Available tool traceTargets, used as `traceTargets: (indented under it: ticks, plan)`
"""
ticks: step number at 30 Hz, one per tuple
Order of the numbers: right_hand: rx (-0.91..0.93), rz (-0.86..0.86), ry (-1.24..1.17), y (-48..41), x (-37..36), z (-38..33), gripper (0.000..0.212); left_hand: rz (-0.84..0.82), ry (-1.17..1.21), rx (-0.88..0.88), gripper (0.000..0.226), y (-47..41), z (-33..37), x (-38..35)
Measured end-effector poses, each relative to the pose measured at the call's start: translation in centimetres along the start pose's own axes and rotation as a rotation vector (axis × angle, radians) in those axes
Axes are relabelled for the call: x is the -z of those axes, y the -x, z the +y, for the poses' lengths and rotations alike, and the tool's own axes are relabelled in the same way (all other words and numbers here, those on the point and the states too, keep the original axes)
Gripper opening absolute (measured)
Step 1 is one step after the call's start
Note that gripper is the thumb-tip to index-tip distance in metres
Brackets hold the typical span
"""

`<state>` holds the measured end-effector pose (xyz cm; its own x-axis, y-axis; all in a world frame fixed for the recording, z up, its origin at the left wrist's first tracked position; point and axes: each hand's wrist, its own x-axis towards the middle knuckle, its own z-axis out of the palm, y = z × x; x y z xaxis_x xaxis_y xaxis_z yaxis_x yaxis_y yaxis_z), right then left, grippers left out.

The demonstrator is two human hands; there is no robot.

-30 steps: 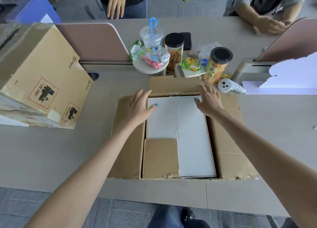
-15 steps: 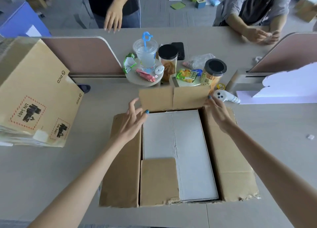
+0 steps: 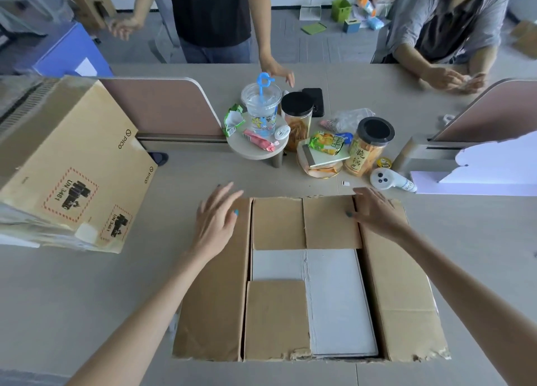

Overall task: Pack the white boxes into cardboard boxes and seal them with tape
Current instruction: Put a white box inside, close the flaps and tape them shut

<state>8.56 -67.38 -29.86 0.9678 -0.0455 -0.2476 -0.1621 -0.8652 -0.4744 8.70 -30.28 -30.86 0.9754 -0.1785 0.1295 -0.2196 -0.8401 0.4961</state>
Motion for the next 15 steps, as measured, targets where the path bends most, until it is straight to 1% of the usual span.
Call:
traceTargets:
  ticks: [2, 3, 4, 5, 9, 11, 13, 15]
  plan:
    - [-0.042, -0.009, 0.138, 0.0, 0.6, 0.2, 0.062, 0.048, 0.026, 0.288, 0.051, 0.1, 0.2, 0.6]
    - [-0.034, -0.012, 0.208, 0.0, 0.9, 0.3, 0.060, 0.036, 0.059, 0.425, 0.053, -0.1, 0.5, 1.0]
    - [-0.009, -0.010, 0.275, -0.1, 1.1, 0.2, 0.057, 0.015, 0.069, 0.519, 0.054, -0.3, 0.8, 1.3]
    - [0.012, -0.002, 0.338, -0.2, 1.2, 0.1, 0.055, 0.011, 0.045, 0.556, 0.052, -0.6, 1.2, 1.8]
    - [0.088, 0.127, 0.534, -0.5, 2.2, -1.0, 0.035, 0.104, -0.067, 0.478, 0.042, -1.6, 2.6, 3.8]
    - [0.104, 0.142, 0.635, -0.5, 3.2, -1.9, 0.032, 0.116, -0.084, 0.416, 0.040, -2.0, 3.5, 4.9]
    - [0.093, 0.150, 0.736, -0.5, 4.1, -3.5, 0.031, 0.118, -0.061, 0.343, 0.040, -2.4, 4.7, 5.8]
    - [0.062, 0.175, 0.778, -0.4, 5.0, -5.4, 0.028, 0.115, 0.001, 0.272, 0.041, -3.0, 6.2, 6.3]
